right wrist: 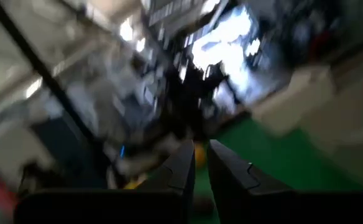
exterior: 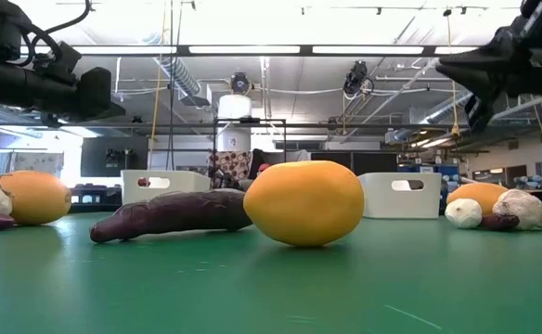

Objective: Sort produce into baskets
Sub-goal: Put the eggplant into the gray bin

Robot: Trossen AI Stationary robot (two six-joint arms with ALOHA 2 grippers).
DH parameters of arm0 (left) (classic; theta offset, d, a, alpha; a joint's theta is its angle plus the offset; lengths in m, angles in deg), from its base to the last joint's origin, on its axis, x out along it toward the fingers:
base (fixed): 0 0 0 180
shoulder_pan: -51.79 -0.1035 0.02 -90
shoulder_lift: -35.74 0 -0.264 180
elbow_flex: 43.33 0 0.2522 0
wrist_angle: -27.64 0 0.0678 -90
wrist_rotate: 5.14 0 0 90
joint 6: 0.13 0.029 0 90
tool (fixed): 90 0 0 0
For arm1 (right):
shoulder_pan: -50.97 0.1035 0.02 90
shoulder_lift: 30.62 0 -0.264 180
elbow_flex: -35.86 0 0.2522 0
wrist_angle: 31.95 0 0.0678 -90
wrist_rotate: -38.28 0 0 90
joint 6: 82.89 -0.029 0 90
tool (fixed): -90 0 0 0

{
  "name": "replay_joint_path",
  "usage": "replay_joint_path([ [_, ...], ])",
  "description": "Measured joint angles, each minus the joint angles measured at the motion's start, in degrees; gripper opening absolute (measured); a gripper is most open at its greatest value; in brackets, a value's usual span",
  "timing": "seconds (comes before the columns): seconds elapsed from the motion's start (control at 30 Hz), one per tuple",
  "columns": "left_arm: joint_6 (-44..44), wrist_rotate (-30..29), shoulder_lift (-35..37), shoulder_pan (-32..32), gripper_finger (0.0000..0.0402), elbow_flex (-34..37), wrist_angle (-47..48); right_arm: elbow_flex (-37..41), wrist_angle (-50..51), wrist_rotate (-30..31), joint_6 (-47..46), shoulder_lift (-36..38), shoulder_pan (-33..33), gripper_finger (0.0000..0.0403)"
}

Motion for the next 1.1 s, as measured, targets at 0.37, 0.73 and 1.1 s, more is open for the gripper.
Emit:
replay_joint_path([
  [0.37, 0.3, 0.0, 0.0, 0.0, 0.0006, 0.0, -6.6, 0.0, -9.4, 15.9, 15.8, -0.1, -0.3, 0.0058],
  [0.73, 4.4, 1.8, 0.0, 0.0, 0.0006, 0.0, -7.3, -0.5, -6.7, 32.8, 24.5, -2.1, -1.7, 0.0058],
  [1.1, 1.6, 19.5, -5.9, 0.0, 0.0006, 0.0, -13.4, -12.3, 3.2, 26.7, 22.7, -19.0, -2.2, 0.0092],
])
